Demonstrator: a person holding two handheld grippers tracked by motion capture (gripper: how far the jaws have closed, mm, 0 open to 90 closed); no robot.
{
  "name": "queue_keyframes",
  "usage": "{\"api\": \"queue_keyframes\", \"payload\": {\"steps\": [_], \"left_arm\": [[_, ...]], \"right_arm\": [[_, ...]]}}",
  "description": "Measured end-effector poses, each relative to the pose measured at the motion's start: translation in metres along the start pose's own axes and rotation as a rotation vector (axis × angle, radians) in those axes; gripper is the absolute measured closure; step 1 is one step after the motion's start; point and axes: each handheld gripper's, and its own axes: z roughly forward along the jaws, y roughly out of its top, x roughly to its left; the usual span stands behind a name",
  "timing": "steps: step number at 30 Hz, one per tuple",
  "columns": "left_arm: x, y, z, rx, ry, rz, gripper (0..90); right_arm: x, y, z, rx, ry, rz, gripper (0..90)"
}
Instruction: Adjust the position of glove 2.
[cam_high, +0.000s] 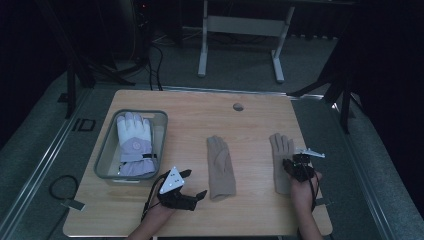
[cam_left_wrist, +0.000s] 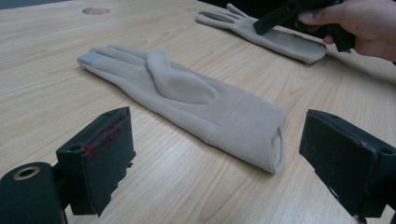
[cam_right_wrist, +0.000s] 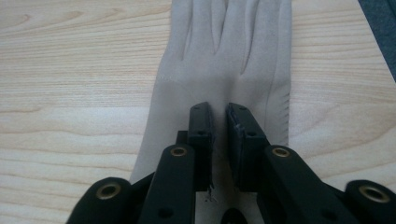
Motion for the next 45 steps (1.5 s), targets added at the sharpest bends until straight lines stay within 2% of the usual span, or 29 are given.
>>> {"api": "queue_keyframes", "payload": {"steps": [4,6,8,10,12,16,18,19,22,29,31,33,35,36,37,38,41,45], "left_arm": [[0.000,0.000,0.000,0.001,-0.003,-0.002,10.0],[0.001,0.000,0.000,0.003,-0.002,-0.001,10.0],[0.001,0.000,-0.001,0.001,-0.003,-0.002,10.0],[0.001,0.000,-0.001,0.001,-0.001,0.000,10.0],[0.001,0.000,-0.001,0.000,-0.003,-0.002,10.0],[0.001,0.000,-0.001,0.004,-0.005,-0.001,10.1],[0.001,-0.001,-0.001,0.003,-0.008,-0.001,10.0],[0.001,-0.001,-0.001,0.003,-0.008,-0.001,10.0],[0.001,-0.001,-0.001,0.003,-0.010,-0.001,10.0],[0.001,-0.001,-0.002,0.006,-0.010,0.004,10.1],[0.000,-0.002,-0.003,0.004,-0.009,0.000,10.1],[0.000,-0.002,-0.004,0.005,-0.007,0.003,10.1],[0.000,-0.002,-0.004,0.007,-0.005,0.005,10.1],[0.000,-0.002,-0.004,0.007,-0.005,0.005,10.0],[0.001,-0.002,-0.005,0.007,-0.003,0.003,10.0],[0.001,-0.002,-0.005,0.007,-0.002,0.003,10.1],[0.001,-0.002,-0.005,0.007,0.001,0.006,10.1],[0.002,-0.002,-0.005,0.007,0.004,0.008,10.1]], "right_arm": [[-0.001,0.001,-0.001,-0.007,0.018,-0.006,70.6],[-0.003,0.002,-0.003,-0.009,0.031,-0.031,64.4],[-0.007,0.004,-0.005,-0.025,0.061,-0.068,57.0],[-0.011,0.006,-0.007,-0.036,0.098,-0.124,55.0],[-0.014,0.008,-0.010,-0.046,0.149,-0.181,53.1],[-0.022,0.012,-0.012,-0.049,0.230,-0.287,54.7],[-0.027,0.014,-0.011,-0.028,0.255,-0.329,55.0],[-0.027,0.014,-0.011,-0.028,0.255,-0.329,55.0],[-0.034,0.014,-0.007,0.008,0.272,-0.381,53.6],[-0.039,0.006,-0.001,0.034,0.288,-0.393,50.8],[-0.037,0.001,0.001,0.017,0.274,-0.411,53.0],[-0.035,-0.001,0.000,0.004,0.258,-0.386,60.4],[-0.034,-0.003,0.000,-0.013,0.247,-0.378,72.7],[-0.034,-0.003,0.000,-0.013,0.247,-0.378,72.7],[-0.032,-0.004,-0.001,-0.014,0.237,-0.361,76.8],[-0.027,-0.005,-0.002,-0.014,0.201,-0.342,82.1],[-0.021,-0.004,-0.003,-0.015,0.159,-0.309,84.1],[-0.018,0.001,-0.009,-0.042,0.139,-0.258,84.6]]}}
